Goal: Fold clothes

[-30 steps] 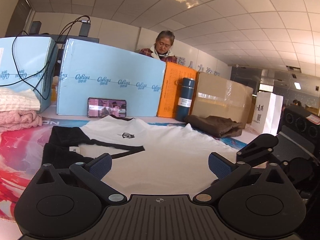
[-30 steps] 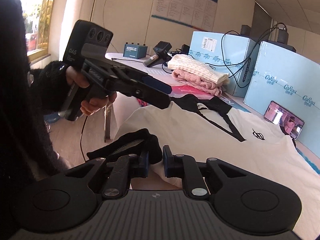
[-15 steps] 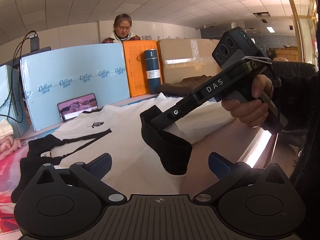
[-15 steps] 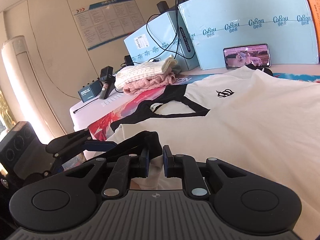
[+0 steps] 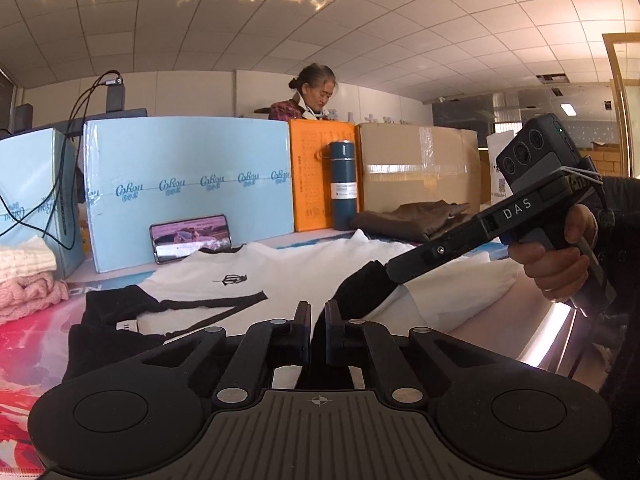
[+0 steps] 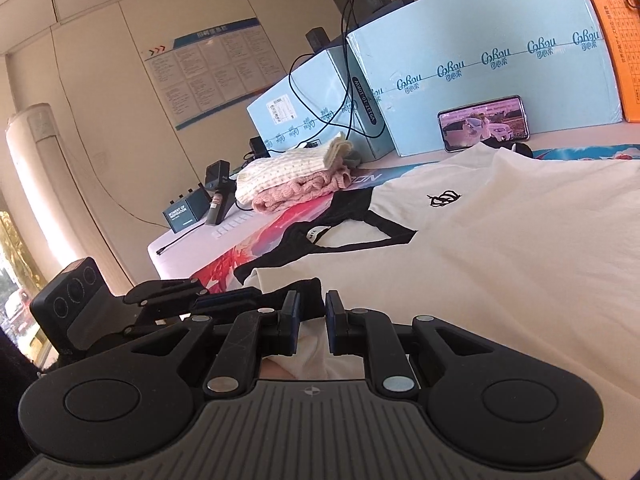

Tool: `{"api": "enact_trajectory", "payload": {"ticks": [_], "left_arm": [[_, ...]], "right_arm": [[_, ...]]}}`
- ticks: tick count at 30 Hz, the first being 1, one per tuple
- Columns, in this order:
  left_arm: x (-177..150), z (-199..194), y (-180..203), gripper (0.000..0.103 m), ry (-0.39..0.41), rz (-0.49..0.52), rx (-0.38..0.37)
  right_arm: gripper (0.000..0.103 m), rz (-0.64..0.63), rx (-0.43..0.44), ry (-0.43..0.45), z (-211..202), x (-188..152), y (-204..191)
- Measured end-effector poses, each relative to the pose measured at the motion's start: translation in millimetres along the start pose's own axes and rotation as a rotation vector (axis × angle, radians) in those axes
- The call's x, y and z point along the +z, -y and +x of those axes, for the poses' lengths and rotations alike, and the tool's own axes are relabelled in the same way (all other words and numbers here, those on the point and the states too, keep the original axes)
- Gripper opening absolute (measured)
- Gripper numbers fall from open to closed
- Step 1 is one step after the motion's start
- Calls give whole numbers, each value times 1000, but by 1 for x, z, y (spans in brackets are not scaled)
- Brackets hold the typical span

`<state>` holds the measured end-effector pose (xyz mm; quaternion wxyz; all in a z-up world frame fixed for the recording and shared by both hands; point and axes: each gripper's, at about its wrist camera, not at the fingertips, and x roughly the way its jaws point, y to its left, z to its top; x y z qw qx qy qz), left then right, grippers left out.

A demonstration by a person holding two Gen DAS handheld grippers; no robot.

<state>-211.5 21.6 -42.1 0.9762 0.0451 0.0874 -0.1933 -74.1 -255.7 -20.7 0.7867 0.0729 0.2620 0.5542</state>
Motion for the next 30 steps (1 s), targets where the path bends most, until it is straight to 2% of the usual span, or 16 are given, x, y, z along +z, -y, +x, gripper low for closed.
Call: {"api": "enact_trajectory", "payload": {"ticks": [2,3,4,7,10,11,12,14,15,18,20,22,26,28,29,30], "left_arm": [[4,3,-4,3,7,1,22],[6,5,-6,3,10,2,32],[8,6,-8,3,12,3,43],[12,5,-20,5,-38,-88,-46],[12,-1,-27,13,-24,-152,-77],[11,-4,-28,24,-17,-171,-69],[9,-6,-29,47,-9,-198,-58],[4,-12,-30,77,6,-248,-44],[3,-14,-29,78,4,-260,-49],[-3,-16,-24,78,-19,-270,-74],[-8,-14,-18,78,-36,-269,-91],[-16,-10,-14,78,-59,-281,-101],[-23,-1,-12,76,-53,-284,-86],[-20,4,-13,54,-40,-272,-90],[-18,6,-14,23,-39,-264,-103],[-15,8,-15,12,-39,-255,-114]], "right_arm": [[34,-52,-18,-20,-2,-2,-3],[60,-78,-37,-33,-2,-3,-4],[65,-104,-55,-47,-3,-4,-5],[65,-146,-107,-98,-5,-9,-1],[65,-155,-113,-113,-3,-12,1],[65,-171,-111,-117,0,-11,-1],[66,-199,-107,-121,6,-10,-4],[66,-221,-85,-131,20,-6,-7],[66,-227,-71,-136,27,-3,-7],[64,-217,-34,-153,46,5,-6],[52,-200,-5,-158,53,8,-4],[16,-191,45,-152,54,8,-4],[12,-117,104,-61,38,10,3],[12,-65,126,-31,30,12,8],[12,-54,128,-20,28,13,9],[12,-50,127,-10,26,13,8]]}}
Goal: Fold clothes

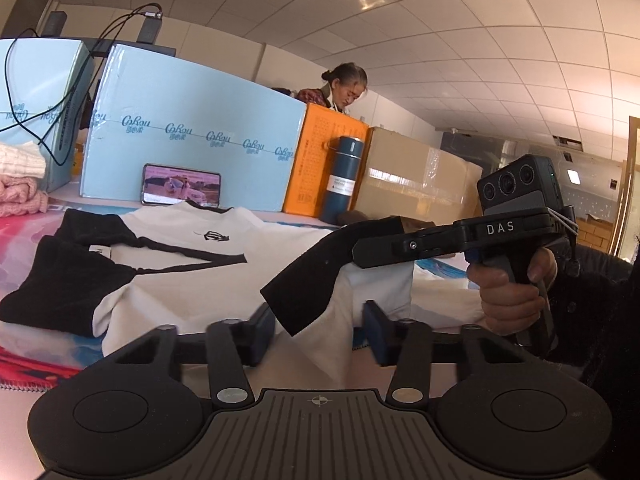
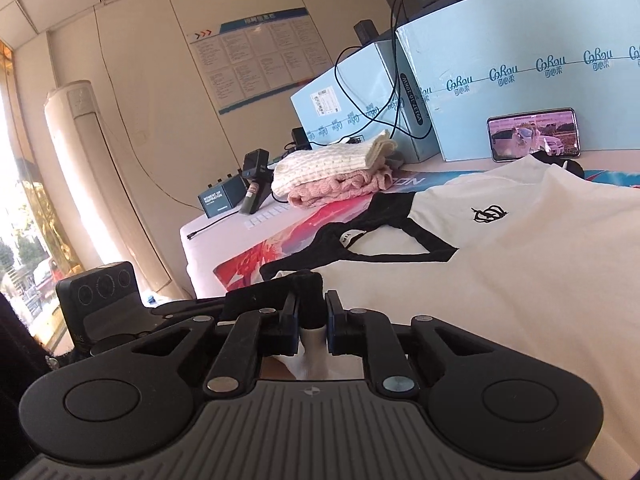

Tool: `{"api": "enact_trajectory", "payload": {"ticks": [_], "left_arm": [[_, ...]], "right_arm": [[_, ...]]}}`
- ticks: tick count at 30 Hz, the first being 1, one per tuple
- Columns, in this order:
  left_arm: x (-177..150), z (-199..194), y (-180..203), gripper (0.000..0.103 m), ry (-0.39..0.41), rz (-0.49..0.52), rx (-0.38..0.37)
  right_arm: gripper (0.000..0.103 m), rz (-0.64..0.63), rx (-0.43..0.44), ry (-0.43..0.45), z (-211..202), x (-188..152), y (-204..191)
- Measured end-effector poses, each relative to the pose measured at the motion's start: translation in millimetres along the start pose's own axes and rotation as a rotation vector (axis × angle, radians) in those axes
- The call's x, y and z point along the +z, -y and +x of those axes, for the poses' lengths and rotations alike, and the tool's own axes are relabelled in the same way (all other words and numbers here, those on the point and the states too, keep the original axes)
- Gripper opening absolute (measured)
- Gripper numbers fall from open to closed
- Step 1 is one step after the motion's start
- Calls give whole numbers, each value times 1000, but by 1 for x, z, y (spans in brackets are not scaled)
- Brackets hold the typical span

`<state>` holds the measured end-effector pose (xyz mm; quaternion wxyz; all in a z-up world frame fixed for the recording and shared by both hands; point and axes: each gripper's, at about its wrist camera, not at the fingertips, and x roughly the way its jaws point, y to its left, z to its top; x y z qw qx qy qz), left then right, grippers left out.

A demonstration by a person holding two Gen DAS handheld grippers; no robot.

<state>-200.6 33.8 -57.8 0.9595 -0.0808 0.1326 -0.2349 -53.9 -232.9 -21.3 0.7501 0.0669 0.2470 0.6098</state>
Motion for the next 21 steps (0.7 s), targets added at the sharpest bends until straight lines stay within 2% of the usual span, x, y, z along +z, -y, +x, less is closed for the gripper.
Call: {"api": "enact_trajectory", "payload": {"ticks": [5,6,8,9,12,15,21], "left_arm": [[19,3,7,8,66,122,48],[23,4,7,8,80,143,62],[32,5,7,8,100,177,78],[35,6,6,8,106,188,85],[42,10,1,8,110,207,97],[47,12,-4,8,112,216,106],[52,15,-13,8,109,217,131]], "right_arm": [[12,-23,-17,37,-7,3,-5],[15,-34,-28,37,-7,4,-6],[34,-70,-68,11,-7,3,-8],[53,-93,-97,-11,-8,1,-9],[54,-151,-178,-83,-16,-6,-7],[54,-189,-294,-142,-33,-15,-2],[52,-155,-498,-212,-82,-32,18]]}}
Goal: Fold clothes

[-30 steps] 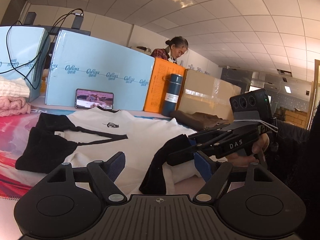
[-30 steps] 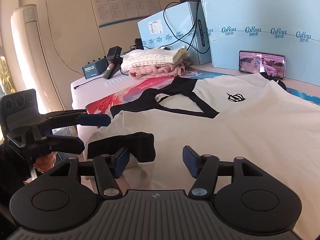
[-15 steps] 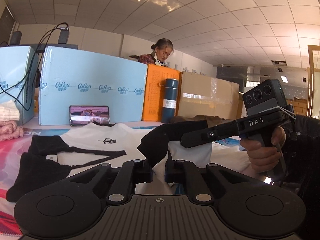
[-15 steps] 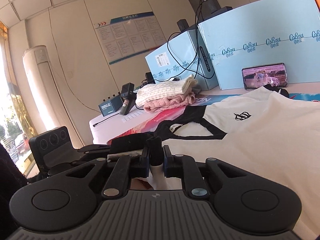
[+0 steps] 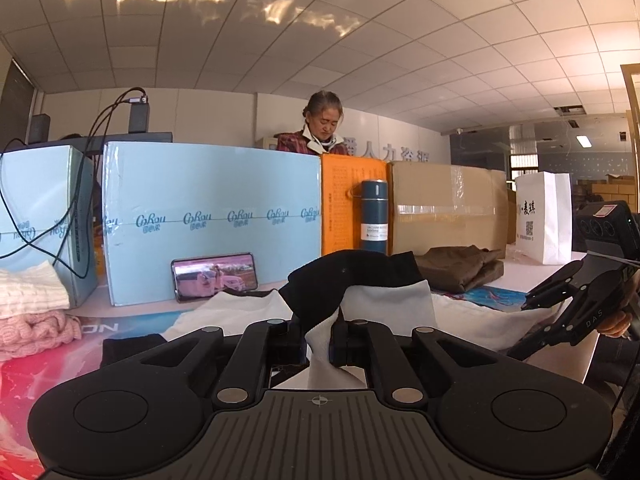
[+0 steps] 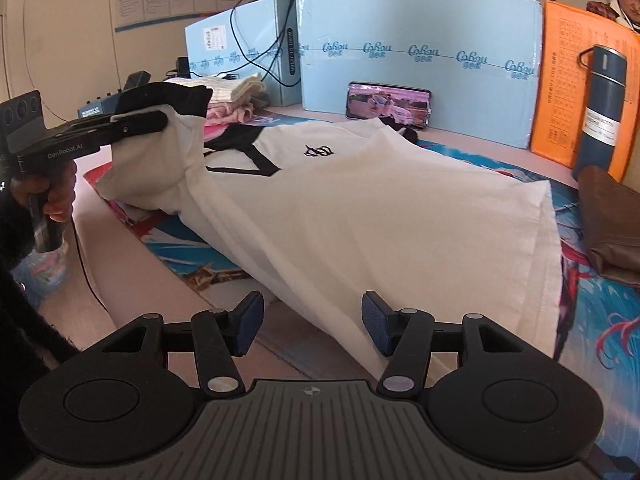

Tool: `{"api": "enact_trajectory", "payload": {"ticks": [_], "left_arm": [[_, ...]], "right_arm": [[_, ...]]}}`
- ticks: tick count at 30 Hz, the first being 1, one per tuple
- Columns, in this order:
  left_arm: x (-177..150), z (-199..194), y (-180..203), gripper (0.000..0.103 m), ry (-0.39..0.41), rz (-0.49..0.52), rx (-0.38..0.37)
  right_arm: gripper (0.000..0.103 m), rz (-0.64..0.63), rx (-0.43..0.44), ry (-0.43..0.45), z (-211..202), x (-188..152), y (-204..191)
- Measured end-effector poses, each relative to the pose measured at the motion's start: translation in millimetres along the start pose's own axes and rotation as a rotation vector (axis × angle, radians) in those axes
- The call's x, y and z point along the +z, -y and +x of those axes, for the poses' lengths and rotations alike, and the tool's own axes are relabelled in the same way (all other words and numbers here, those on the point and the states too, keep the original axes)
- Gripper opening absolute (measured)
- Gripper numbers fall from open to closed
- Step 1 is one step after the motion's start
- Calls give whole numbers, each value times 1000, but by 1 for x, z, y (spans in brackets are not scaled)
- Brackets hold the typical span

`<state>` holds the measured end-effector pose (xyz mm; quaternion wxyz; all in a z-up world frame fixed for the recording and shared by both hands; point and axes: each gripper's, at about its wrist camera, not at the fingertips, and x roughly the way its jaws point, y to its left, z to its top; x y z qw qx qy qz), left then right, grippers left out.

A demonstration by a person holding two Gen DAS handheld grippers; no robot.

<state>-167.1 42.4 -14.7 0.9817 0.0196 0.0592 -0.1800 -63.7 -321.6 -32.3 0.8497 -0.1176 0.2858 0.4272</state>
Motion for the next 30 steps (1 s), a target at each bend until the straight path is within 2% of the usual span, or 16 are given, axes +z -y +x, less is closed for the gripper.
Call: {"api": "enact_trajectory", "payload": {"ticks": [5,8,10,11,14,16,22,25,26,27,29,30], "left_arm": [[3,6,-2,8,-17,19,8],[6,10,-4,8,-36,47,9],[9,14,-5,8,-53,87,13],[11,18,-5,8,-61,116,19],[20,32,-14,8,-91,204,25],[25,45,-24,8,-128,255,18],[25,88,-52,10,-259,337,-30],[18,109,-66,20,-341,325,-22],[16,114,-71,28,-361,315,4],[14,116,-76,43,-371,304,41],[15,111,-91,60,-359,244,144],[16,106,-98,60,-345,203,179]], "right_arm": [[48,40,-69,-47,-23,-11,28],[31,61,-119,-70,-37,-14,43],[12,91,-113,-26,-49,-10,52],[10,109,-97,16,-54,-7,57],[8,140,-69,133,-61,12,75],[8,143,-51,178,-56,27,88],[8,159,-58,153,-15,53,122],[8,177,-89,115,3,52,132],[8,185,-107,106,6,51,133],[8,198,-127,102,8,50,133],[9,230,-162,95,11,47,133],[11,254,-177,102,10,45,131]]}}
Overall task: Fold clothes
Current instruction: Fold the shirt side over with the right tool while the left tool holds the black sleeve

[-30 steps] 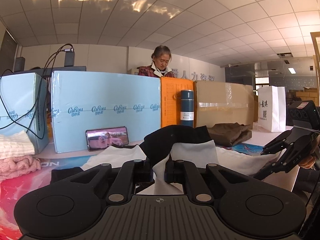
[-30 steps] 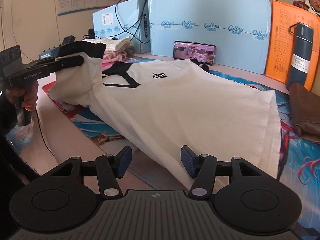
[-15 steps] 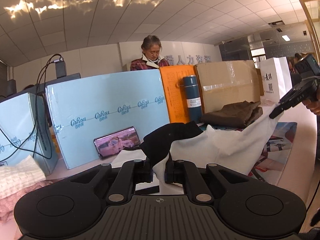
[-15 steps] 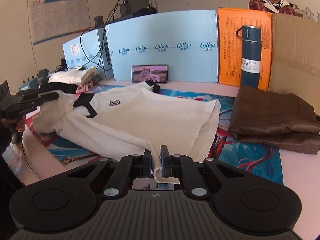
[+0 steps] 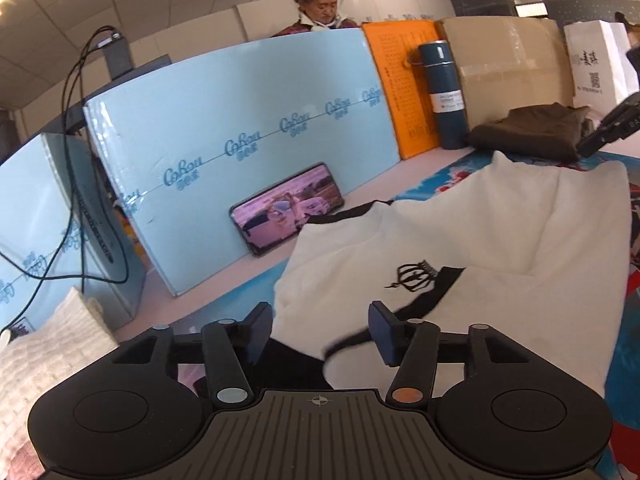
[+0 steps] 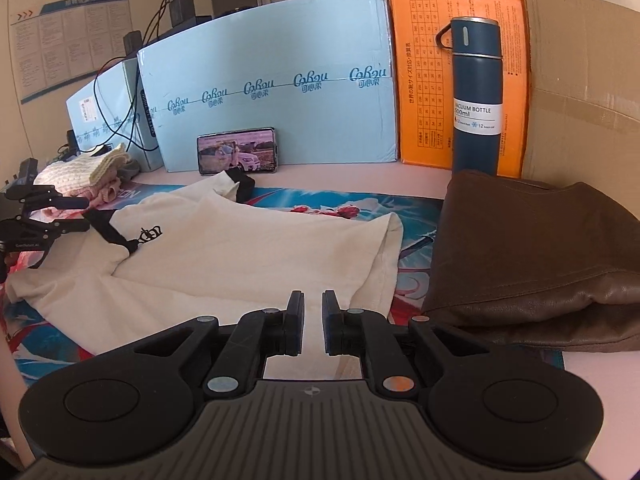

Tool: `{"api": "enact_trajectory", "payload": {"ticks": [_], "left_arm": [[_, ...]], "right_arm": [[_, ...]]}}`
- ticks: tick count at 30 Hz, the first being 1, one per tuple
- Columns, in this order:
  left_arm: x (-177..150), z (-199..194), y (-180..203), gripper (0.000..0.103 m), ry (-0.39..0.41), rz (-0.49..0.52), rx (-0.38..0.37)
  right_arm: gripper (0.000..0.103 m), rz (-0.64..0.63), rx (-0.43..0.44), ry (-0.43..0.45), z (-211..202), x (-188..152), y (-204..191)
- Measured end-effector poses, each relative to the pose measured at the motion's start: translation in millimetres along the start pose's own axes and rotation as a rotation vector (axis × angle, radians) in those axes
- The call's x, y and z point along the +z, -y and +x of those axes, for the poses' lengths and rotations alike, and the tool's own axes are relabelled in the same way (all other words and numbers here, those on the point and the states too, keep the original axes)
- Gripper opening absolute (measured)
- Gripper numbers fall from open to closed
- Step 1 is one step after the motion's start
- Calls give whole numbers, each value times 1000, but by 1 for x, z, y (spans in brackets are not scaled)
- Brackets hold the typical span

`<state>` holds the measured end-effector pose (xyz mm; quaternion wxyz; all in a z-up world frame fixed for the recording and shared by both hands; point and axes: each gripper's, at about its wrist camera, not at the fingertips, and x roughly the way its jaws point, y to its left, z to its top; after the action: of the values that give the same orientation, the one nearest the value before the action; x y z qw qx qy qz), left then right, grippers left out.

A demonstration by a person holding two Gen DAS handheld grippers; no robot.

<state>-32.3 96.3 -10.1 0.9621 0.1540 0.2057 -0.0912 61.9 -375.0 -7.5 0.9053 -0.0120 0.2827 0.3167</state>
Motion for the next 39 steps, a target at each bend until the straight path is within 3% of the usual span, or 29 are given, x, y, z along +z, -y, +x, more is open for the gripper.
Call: {"api": "enact_trajectory", "payload": {"ticks": [4,7,12,17,22,24,25,26,29,31,33,37,39], "left_arm": [[-15,-41,-22,60,64,-239,-23],[-33,-73,-18,60,91,-400,-86],[-63,-109,11,59,93,-554,-176],[-70,-113,40,60,15,-407,-212],[-73,-108,53,59,13,-342,-197],[-74,-107,55,52,13,-325,-186],[-75,-108,57,45,8,-287,-164],[-75,-108,60,31,0,-247,-135],[-76,-110,65,7,-16,-108,-69],[-75,-112,65,4,-17,-21,-44],[-72,-114,64,3,-20,59,-30],[-59,-129,62,2,-22,162,-52],[-54,-138,61,2,-33,166,-92]], "right_arm": [[55,111,-44,61,-17,-15,-12],[67,239,-66,103,-33,-30,-18],[69,456,-177,92,-50,-50,-20],[69,636,-138,20,-51,-63,-15],[69,671,-136,22,-38,-57,-22],[69,669,-164,23,-31,-52,-25],[68,659,-185,21,-27,-50,-28],[67,648,-208,19,-23,-47,-30],[43,601,-296,9,-16,-42,-38],[19,564,-347,12,-12,-43,-41],[7,541,-363,34,-10,-46,-43],[5,542,-354,94,-24,-48,-47],[4,568,-331,120,-38,-47,-48]]}}
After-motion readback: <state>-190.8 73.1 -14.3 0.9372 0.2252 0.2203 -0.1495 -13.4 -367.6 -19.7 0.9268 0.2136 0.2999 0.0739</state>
